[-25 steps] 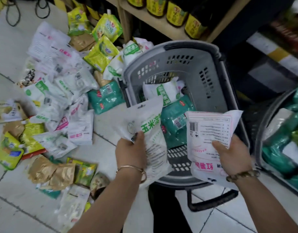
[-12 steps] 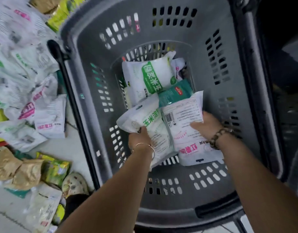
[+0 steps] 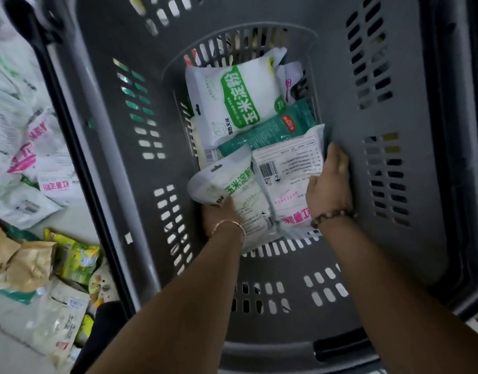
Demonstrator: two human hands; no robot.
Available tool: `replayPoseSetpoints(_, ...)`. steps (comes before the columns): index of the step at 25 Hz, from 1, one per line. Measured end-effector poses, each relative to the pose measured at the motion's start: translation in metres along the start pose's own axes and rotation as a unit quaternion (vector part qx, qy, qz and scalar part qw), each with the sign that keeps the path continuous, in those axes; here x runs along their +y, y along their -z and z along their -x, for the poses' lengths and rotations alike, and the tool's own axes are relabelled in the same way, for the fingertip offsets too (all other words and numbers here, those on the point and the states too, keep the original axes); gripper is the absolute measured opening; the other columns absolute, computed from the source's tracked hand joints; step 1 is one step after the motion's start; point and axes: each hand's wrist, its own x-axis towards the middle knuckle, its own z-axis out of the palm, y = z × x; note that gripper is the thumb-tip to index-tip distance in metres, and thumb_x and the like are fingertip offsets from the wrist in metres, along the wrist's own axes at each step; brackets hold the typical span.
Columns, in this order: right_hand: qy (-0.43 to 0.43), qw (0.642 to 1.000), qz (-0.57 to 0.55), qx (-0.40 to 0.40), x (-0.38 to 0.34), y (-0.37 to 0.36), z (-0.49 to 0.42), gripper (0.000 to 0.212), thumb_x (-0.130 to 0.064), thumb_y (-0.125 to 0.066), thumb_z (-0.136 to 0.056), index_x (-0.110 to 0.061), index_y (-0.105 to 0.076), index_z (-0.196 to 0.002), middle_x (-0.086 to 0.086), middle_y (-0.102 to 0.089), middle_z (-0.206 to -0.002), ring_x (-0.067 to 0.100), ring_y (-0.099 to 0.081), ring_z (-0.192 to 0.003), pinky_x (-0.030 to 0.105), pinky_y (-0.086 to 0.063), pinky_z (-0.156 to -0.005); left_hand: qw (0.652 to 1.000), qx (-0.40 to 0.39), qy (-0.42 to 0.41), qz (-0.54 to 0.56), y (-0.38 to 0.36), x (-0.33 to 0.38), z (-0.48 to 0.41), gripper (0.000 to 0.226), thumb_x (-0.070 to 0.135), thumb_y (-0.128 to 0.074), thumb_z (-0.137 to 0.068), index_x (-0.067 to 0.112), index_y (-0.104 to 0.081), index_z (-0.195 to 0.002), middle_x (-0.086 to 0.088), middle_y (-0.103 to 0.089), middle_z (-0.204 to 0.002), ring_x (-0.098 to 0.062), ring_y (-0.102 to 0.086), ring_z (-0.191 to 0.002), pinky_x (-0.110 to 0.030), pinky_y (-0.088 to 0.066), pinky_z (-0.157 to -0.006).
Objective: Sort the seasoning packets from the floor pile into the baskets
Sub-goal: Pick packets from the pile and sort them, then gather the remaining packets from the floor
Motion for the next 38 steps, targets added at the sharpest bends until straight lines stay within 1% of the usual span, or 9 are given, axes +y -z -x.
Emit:
replayPoseSetpoints(3, 0.124, 0.987, 0.104, -0.002, -0.009, 0.003, 0.004, 0.087, -0.008, -0.064, -0.080, -0.022, -0.013, -0.149, 0.012, 0.000, -0.157, 0.033, -0.010, -0.142, 0.047, -0.022, -0.113, 0.979, 0.146, -0.141, 0.024, 0.005, -0.010, 0.036, 0.045, 0.010, -0.065, -0.082, 0.013, -0.049, -0.124, -0.010, -0.050, -0.128, -0.028, -0.050, -0.118, -0.033, -0.041, -0.096)
replayPoseSetpoints(6, 0.103, 0.963, 0.200, -0.150, -0.011, -0.011, 0.008, 0.099, -0.011, -0.063, -0.083, -0.039, 0.008, -0.146, 0.002, 0.034, -0.150, 0.033, 0.021, -0.140, 0.059, -0.007, -0.111, 0.928, 0.099, -0.310, -0.182, -0.006, -0.020, 0.052, 0.069, 0.003, -0.066, -0.076, 0.023, -0.037, -0.136, -0.004, -0.032, -0.146, -0.024, -0.032, -0.135, -0.040, -0.031, -0.108)
replayPoseSetpoints(9, 0.084, 0.946, 0.238, -0.203, -0.001, -0.023, -0.004, 0.118, -0.008, -0.066, -0.080, -0.047, 0.032, -0.133, 0.000, 0.049, -0.139, 0.036, 0.031, -0.135, 0.063, -0.005, -0.109, 0.868, -0.008, -0.290, -0.402, -0.022, -0.019, 0.029, 0.093, 0.012, -0.064, -0.083, 0.024, 0.001, -0.148, -0.010, 0.011, -0.156, -0.029, 0.007, -0.144, -0.053, -0.006, -0.113)
replayPoseSetpoints(12, 0.073, 0.940, 0.261, -0.207, 0.006, -0.032, -0.022, 0.133, -0.030, -0.075, -0.075, -0.044, 0.050, -0.118, 0.006, 0.048, -0.140, 0.040, 0.029, -0.135, 0.057, -0.005, -0.111, 0.827, -0.061, -0.265, -0.492, -0.031, -0.015, 0.003, 0.104, 0.024, -0.064, -0.083, 0.017, 0.019, -0.146, -0.020, 0.024, -0.152, -0.036, 0.014, -0.142, -0.060, -0.004, -0.111)
replayPoseSetpoints(17, 0.074, 0.938, 0.280, -0.188, 0.008, -0.035, -0.024, 0.120, -0.034, -0.072, -0.076, -0.040, 0.031, -0.138, 0.009, 0.039, -0.146, 0.039, 0.021, -0.139, 0.051, -0.005, -0.113, 0.801, -0.094, -0.255, -0.533, -0.026, -0.010, -0.008, 0.107, 0.033, -0.064, -0.084, 0.018, 0.023, -0.145, -0.018, 0.024, -0.152, -0.034, 0.011, -0.143, -0.058, -0.007, -0.111)
replayPoseSetpoints(24, 0.024, 0.939, 0.290, -0.185, -0.032, 0.014, 0.011, 0.080, -0.032, -0.059, -0.087, -0.027, -0.008, -0.149, 0.012, -0.002, -0.157, 0.030, -0.014, -0.142, 0.048, -0.017, -0.114, 0.875, -0.158, -0.308, -0.337, 0.028, 0.029, 0.061, 0.065, 0.009, -0.053, -0.086, 0.020, -0.029, -0.145, -0.007, -0.034, -0.149, -0.026, -0.035, -0.135, -0.040, -0.032, -0.110)
replayPoseSetpoints(29, 0.086, 0.987, 0.113, -0.077, -0.102, 0.072, 0.079, 0.064, -0.025, -0.063, -0.086, -0.014, -0.035, -0.142, 0.014, -0.036, -0.146, 0.035, -0.046, -0.123, 0.039, -0.036, -0.101, 0.915, -0.230, -0.316, -0.101, 0.115, 0.039, 0.124, 0.050, 0.006, -0.050, -0.089, 0.020, -0.046, -0.137, 0.000, -0.051, -0.139, -0.017, -0.048, -0.126, -0.023, -0.034, -0.106)
replayPoseSetpoints(33, 0.206, 0.978, 0.012, -0.027, -0.183, 0.091, 0.148, 0.053, -0.019, -0.065, -0.084, -0.018, -0.045, -0.134, 0.007, -0.044, -0.141, 0.026, -0.045, -0.125, 0.024, -0.033, -0.095, 0.901, -0.181, -0.393, 0.022, 0.223, 0.026, 0.134, 0.045, 0.012, -0.060, -0.084, 0.020, -0.056, -0.128, 0.002, -0.058, -0.129, -0.012, -0.054, -0.114, -0.019, -0.038, -0.099)
replayPoseSetpoints(38, 0.323, 0.940, 0.013, -0.114, -0.277, 0.046, 0.231, 0.054, -0.011, -0.067, -0.083, -0.008, -0.047, -0.132, 0.013, -0.047, -0.136, 0.026, -0.043, -0.124, 0.015, -0.025, -0.097, 0.946, -0.068, -0.311, 0.070, 0.362, -0.044, 0.080, 0.047, 0.005, -0.064, -0.081, 0.021, -0.055, -0.124, 0.005, -0.059, -0.118, -0.010, -0.057, -0.100, -0.006, -0.035, -0.078)
